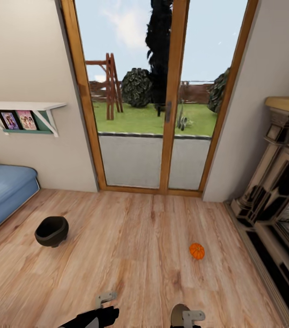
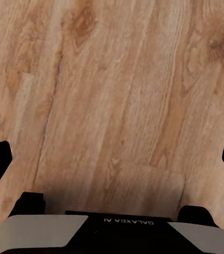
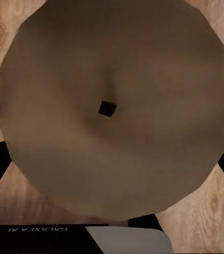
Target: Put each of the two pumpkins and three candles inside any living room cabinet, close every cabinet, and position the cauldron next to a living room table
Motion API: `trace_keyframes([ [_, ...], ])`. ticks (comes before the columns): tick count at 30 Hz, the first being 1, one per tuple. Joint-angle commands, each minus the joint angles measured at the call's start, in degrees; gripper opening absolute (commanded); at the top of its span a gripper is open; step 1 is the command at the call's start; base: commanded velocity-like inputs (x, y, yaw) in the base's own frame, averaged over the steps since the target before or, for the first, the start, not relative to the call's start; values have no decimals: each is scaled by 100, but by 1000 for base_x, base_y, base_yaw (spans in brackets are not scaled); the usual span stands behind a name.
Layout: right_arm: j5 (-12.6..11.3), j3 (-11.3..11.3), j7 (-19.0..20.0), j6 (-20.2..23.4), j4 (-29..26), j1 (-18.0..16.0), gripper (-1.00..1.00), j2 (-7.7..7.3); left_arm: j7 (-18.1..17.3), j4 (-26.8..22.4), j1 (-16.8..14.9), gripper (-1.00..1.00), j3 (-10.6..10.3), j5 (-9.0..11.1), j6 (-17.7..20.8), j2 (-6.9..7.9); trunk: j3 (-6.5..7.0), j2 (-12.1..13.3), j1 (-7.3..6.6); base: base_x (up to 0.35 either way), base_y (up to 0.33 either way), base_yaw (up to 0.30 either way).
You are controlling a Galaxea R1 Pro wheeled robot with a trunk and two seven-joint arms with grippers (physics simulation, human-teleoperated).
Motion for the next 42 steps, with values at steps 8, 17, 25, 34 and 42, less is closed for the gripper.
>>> trace_keyframes([
  [8,-57,51,-12,-22,11,-6,-100,4,8,-7,-1,100,20,25,20,-2,0,-6,-2,-250,234,-21],
  [17,-57,51,-12,-22,11,-2,-100,4,7,-7,-1,100,20,28,28,-2,58,-6,-2,-236,236,-160],
  [25,-56,54,-12,-22,11,25,-100,4,7,-7,-1,100,20,24,165,-2,115,-6,-2,-205,193,-174],
  [34,-57,54,-12,-22,11,29,-100,5,8,-7,-1,100,21,29,178,-7,126,-6,-2,-68,20,-27],
  [42,-57,54,-12,-22,11,29,-100,4,8,-7,-1,100,20,29,178,-14,127,-6,-2,-302,1,-1],
])
